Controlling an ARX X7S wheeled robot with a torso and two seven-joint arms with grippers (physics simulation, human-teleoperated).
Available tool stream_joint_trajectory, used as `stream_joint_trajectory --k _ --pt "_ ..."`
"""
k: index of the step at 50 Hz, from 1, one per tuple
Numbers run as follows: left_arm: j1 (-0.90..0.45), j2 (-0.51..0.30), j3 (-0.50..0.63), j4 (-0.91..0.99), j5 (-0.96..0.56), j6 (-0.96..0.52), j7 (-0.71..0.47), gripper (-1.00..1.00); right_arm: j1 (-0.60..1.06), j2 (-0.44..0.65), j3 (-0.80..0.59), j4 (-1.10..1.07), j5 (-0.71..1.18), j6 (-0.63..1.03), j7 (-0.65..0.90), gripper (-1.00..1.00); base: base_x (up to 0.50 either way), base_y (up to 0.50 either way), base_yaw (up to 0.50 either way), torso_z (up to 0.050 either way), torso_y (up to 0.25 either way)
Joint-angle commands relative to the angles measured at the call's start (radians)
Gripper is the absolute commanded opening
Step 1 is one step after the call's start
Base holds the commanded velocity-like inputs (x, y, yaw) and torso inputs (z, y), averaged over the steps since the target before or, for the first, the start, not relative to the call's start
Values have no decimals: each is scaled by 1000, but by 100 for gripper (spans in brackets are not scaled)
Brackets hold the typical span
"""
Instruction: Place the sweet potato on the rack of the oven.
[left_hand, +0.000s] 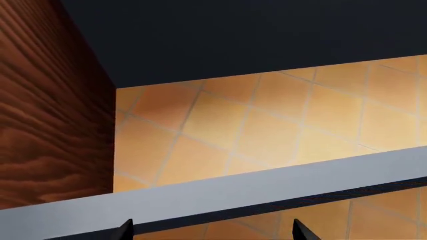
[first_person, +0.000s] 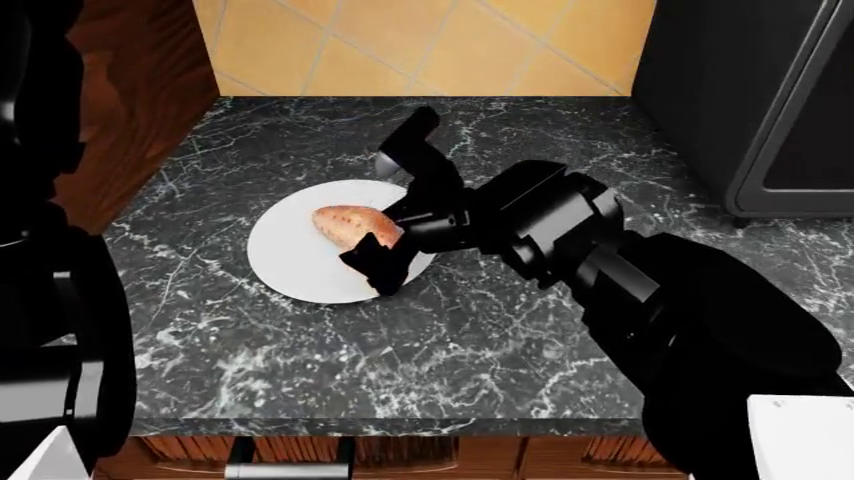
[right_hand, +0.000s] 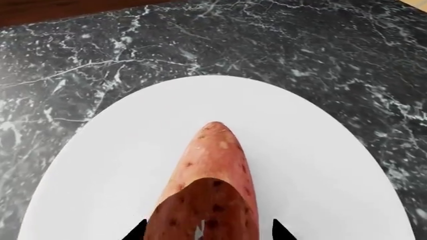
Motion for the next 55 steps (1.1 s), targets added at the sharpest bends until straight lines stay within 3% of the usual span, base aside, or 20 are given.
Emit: stream_joint_trajectory --k 1,22,31,55 --pt "9 -5 -5 2 -6 6 -6 100 -17 0 3 -8 -18 -1 7 -100 0 0 0 0 0" --pt "18 -11 -7 -19 -15 41 -5 100 99 0 -13 11 196 -93 70 -100 0 0 0 0 1" --pt "21 -7 -6 -18 -18 37 -15 100 132 0 -14 52 267 -243 96 -100 -23 0 0 0 0" --pt "35 -15 -13 -21 -34 49 -20 100 148 0 -30 21 346 -411 182 -100 -460 -190 0 0 0"
